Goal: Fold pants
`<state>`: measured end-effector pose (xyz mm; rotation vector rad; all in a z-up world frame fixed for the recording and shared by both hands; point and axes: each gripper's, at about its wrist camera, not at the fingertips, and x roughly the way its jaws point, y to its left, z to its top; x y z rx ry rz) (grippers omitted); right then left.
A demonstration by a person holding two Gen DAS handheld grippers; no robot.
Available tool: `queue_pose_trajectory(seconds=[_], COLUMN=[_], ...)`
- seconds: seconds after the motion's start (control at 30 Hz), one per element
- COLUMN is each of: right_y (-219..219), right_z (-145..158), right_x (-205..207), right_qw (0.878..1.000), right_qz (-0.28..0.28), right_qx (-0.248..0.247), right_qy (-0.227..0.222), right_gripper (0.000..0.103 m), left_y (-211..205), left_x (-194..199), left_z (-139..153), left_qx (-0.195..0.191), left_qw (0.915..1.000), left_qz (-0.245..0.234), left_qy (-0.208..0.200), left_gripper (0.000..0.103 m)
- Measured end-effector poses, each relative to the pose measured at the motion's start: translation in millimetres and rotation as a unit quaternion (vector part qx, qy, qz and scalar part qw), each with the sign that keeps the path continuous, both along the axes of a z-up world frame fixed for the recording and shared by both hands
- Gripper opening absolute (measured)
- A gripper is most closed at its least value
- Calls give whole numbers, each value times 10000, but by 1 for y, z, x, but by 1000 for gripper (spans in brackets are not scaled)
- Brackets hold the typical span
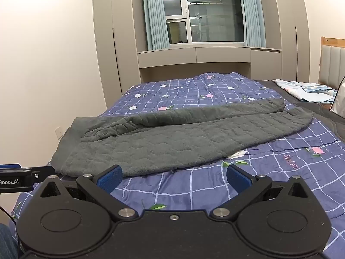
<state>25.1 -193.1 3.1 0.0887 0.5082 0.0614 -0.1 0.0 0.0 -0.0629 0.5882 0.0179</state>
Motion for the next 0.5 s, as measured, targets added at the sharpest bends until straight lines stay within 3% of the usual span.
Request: queue_pose_trajectory(seconds=[0.5], right_y=[-1], right_z=[-4], right_x=[4], right_qw=[10000], right_qz=[-23], right_qx=[3], right_qy=[36], right_gripper=[103], left_y=[2], left_x=[-2], left_z=[-3], left_qx=[6], left_qw=[10000], left_qz=[-7], left_qy=[52], left_gripper=[103])
